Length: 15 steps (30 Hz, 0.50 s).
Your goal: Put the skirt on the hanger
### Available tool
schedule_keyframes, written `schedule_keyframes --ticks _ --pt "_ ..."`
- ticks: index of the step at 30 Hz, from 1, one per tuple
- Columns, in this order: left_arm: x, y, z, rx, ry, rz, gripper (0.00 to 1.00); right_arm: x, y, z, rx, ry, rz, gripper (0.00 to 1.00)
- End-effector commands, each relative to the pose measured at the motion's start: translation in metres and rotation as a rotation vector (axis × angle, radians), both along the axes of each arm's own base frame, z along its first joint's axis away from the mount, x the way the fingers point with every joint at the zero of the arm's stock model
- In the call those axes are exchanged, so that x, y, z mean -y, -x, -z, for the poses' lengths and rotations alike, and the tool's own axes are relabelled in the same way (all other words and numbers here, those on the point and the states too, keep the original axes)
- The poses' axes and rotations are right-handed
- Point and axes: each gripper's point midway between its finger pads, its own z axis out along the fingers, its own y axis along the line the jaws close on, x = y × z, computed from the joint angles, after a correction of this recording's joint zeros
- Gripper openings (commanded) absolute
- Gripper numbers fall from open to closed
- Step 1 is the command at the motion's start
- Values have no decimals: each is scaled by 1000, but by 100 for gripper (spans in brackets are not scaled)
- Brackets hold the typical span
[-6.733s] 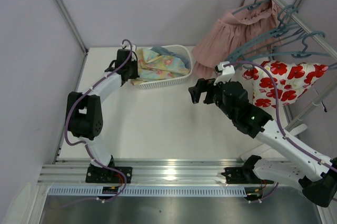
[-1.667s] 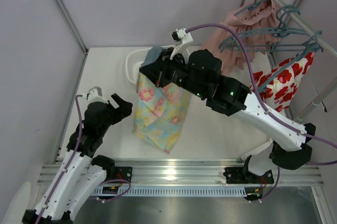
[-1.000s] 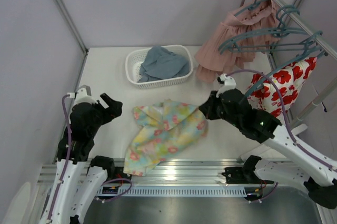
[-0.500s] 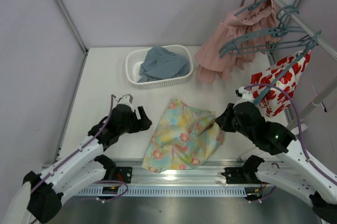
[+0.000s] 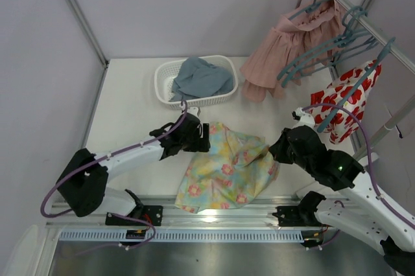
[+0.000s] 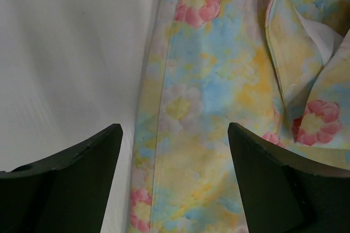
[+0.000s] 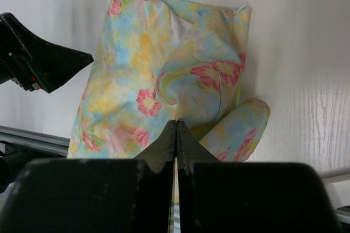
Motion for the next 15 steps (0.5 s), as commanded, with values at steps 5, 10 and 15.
schedule_keyframes --ticks 5,10,15 --pt "27 -35 -6 37 -33 -4 84 0 -8 -2 18 -13 13 0" --pt "39 -53 -1 36 -32 -43 84 -3 -9 -1 17 -26 -3 0" --pt "43 -64 24 -6 -67 -71 83 -3 -11 4 11 -33 -9 0"
